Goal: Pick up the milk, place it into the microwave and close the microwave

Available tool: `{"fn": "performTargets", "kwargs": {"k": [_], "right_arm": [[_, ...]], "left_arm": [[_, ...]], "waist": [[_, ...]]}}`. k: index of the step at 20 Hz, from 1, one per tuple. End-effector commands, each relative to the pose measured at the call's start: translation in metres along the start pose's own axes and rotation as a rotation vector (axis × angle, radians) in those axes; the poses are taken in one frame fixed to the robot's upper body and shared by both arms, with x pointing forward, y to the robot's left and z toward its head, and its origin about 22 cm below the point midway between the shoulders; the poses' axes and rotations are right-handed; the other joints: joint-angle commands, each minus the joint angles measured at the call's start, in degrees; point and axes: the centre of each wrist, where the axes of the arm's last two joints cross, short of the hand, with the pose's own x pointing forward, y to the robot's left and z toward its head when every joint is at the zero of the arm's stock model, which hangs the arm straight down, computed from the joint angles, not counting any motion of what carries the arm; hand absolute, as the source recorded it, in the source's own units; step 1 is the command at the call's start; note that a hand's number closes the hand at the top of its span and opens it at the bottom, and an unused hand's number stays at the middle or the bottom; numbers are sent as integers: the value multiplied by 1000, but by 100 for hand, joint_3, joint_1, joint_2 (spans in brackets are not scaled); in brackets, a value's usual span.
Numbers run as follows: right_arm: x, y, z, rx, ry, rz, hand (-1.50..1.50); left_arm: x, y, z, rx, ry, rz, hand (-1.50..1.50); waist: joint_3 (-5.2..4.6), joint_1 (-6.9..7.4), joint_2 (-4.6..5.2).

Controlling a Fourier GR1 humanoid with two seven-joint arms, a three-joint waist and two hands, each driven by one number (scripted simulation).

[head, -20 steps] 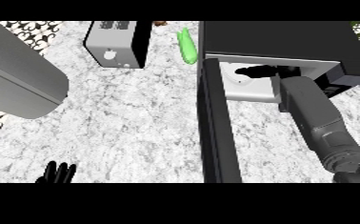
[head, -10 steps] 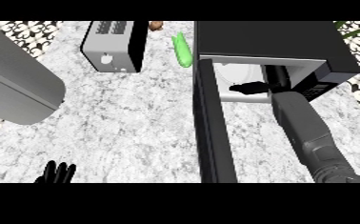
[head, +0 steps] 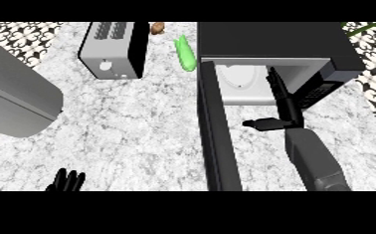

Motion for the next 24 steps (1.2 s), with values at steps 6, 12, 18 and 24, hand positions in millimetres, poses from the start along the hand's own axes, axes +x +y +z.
{"fn": "performTargets", "kwargs": {"k": [6, 12, 18, 24], "right_arm": [[-41, -28, 115, -28, 91, -144, -150], [-34, -65, 152, -20, 33, -173, -150], [-22, -79, 183, -30, 45, -194, -150], [-2, -104, 219, -60, 28, -158, -150]], "left_arm": [[-6, -13, -9, -258, 50, 64, 150], [-27, -37, -36, -292, 18, 41, 150], [-33, -60, -45, -413, 53, 43, 150], [-50, -82, -74, -566, 85, 3, 150]], "waist": [[64, -211, 126], [61, -164, 130], [58, -148, 123], [61, -168, 144]]}}
